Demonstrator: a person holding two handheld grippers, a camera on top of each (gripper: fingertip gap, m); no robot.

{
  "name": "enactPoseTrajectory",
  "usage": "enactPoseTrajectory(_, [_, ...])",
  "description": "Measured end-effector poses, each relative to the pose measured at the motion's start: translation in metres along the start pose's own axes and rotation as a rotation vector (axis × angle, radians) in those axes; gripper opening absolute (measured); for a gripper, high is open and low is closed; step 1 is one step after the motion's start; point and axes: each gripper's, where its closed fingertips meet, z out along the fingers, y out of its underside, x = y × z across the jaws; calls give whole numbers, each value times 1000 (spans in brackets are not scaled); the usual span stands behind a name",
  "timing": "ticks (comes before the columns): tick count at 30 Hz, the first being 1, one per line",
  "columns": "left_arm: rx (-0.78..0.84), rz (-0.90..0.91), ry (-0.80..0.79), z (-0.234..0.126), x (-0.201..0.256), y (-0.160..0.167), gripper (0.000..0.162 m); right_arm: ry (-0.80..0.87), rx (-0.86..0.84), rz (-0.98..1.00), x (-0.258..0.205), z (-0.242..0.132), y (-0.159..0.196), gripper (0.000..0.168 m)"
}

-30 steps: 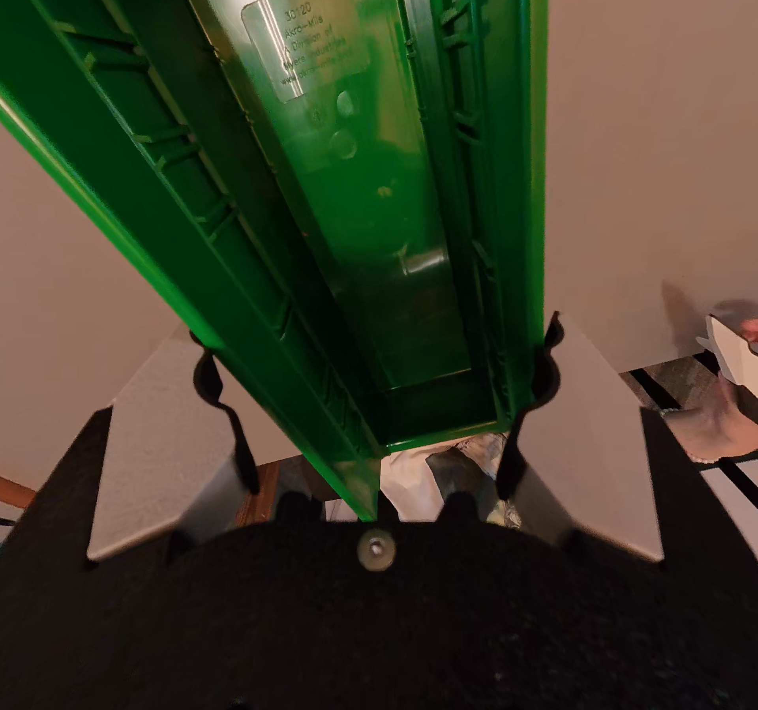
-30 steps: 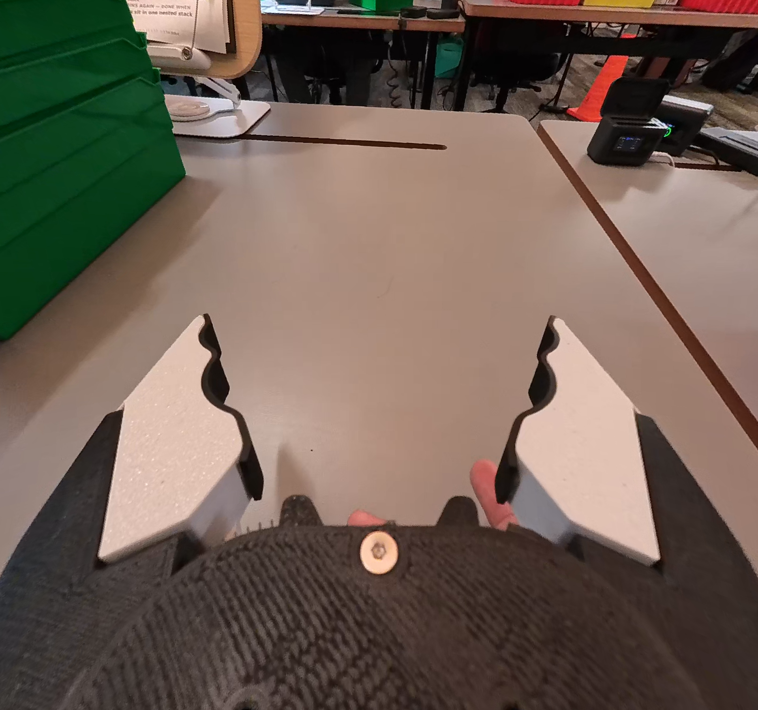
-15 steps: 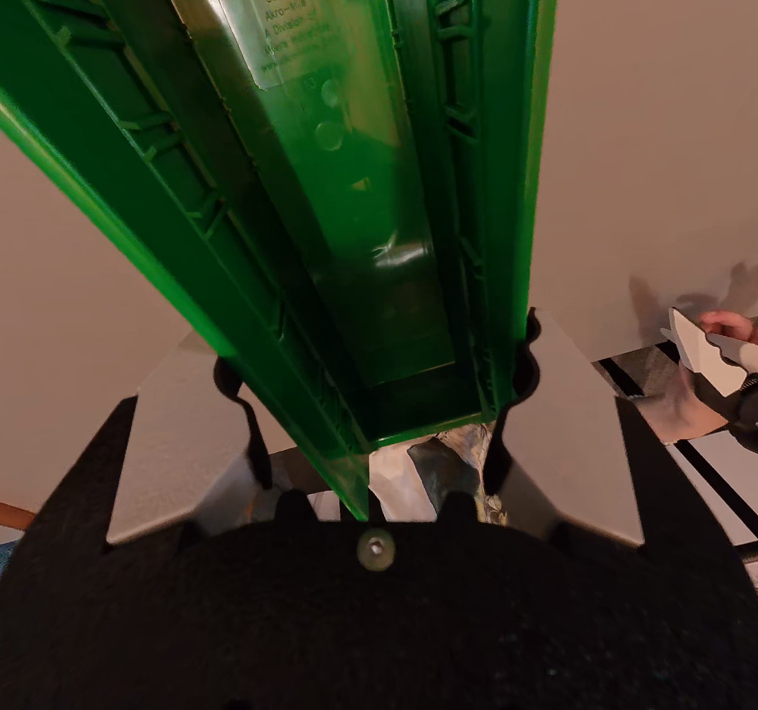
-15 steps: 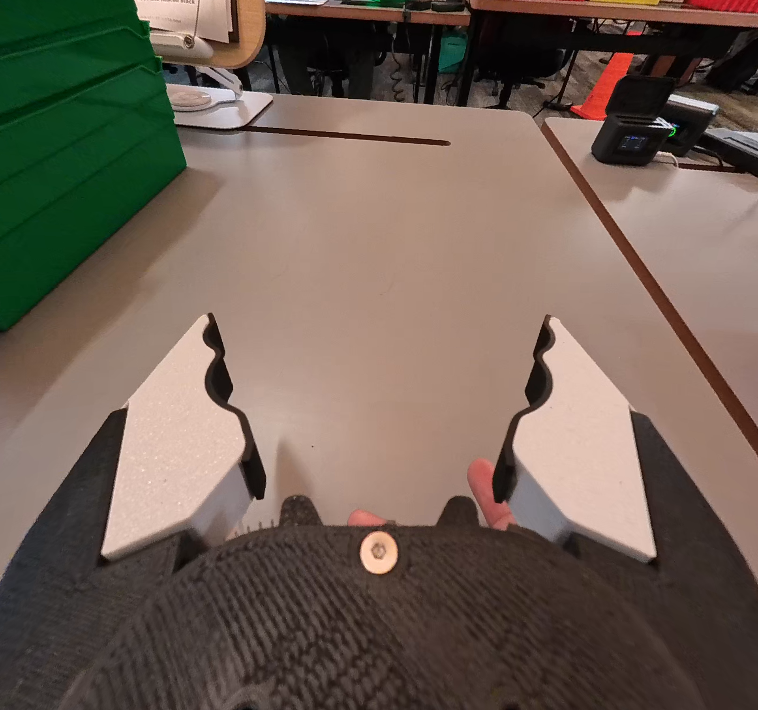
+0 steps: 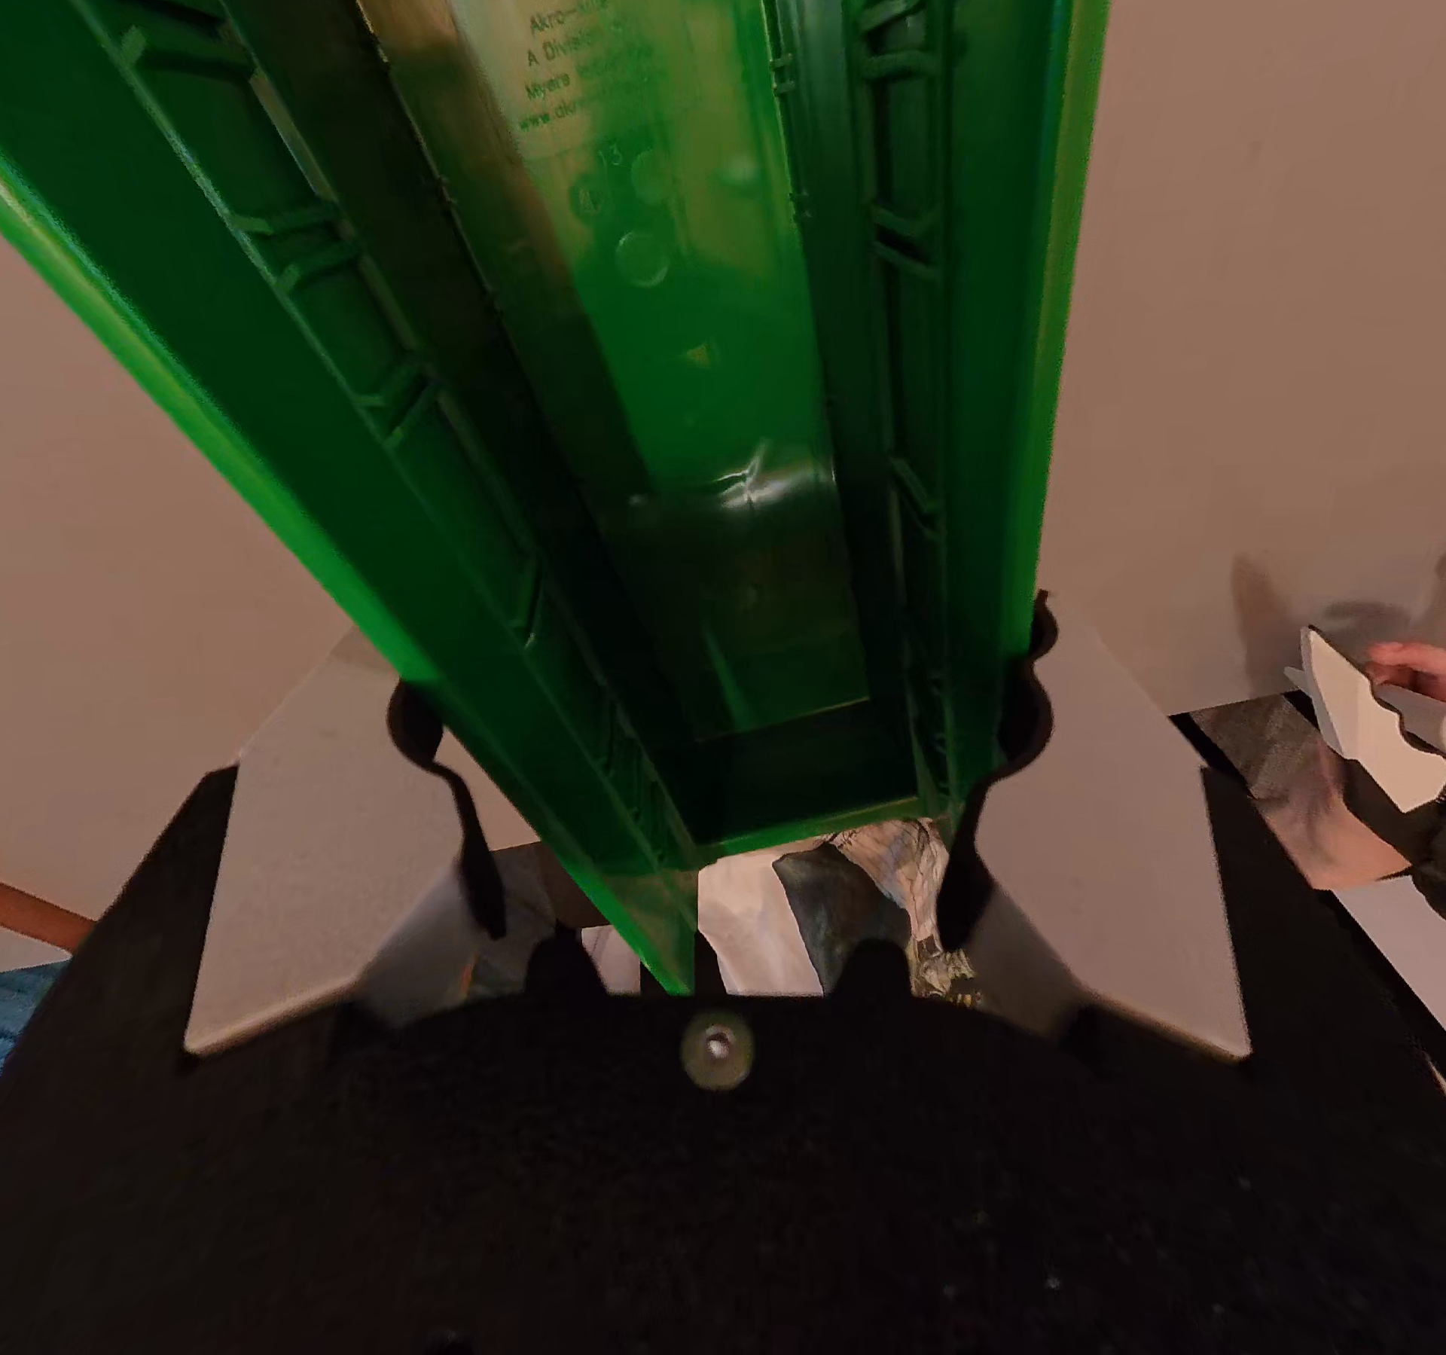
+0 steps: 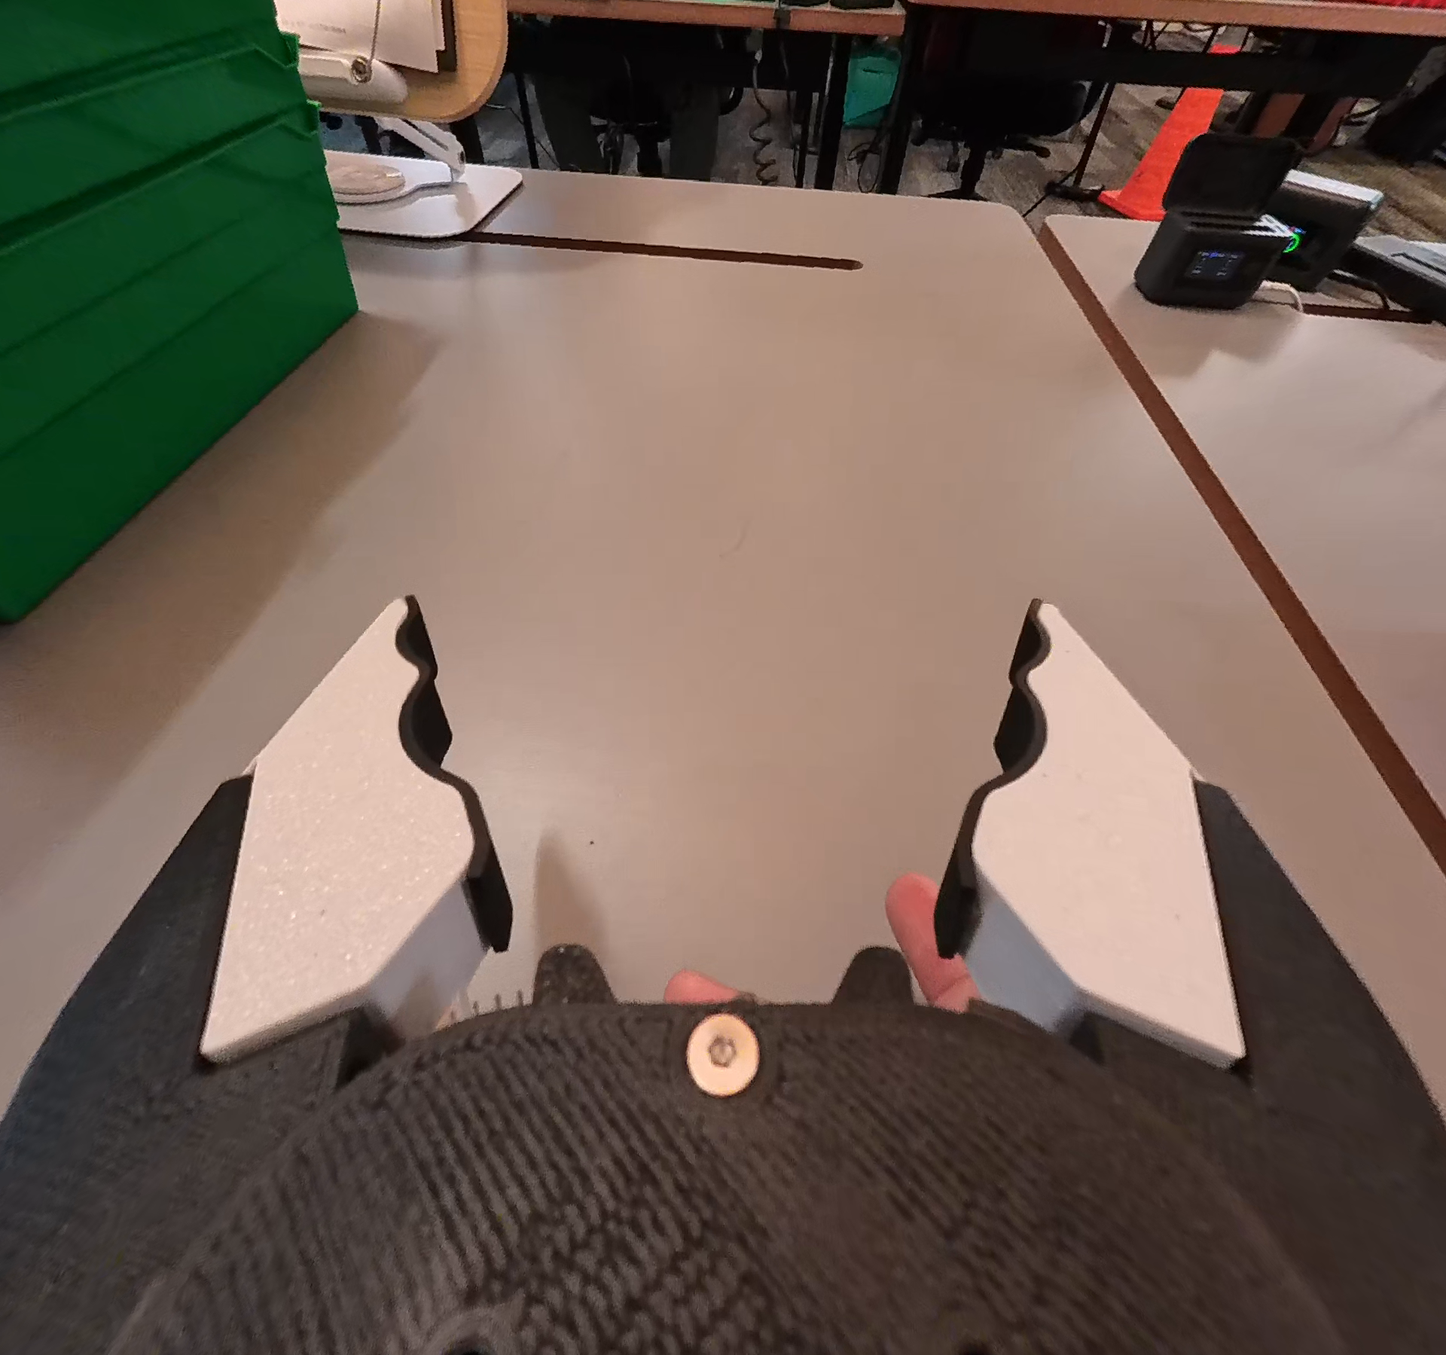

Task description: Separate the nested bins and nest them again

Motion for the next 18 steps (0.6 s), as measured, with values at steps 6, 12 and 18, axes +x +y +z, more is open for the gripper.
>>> enactPoseTrajectory(6, [7,-4,-95,-9,-14,3,131,-7,-8,-16,-5,1,1,142])
enactPoseTrajectory(12, [20,-1,-100,-11,-14,3,117,-19,-22,-33,-10,3,3,142])
enactPoseTrajectory(18, [3,0,-100,-12,-14,3,114,-18,-28,-42,-10,3,4,142])
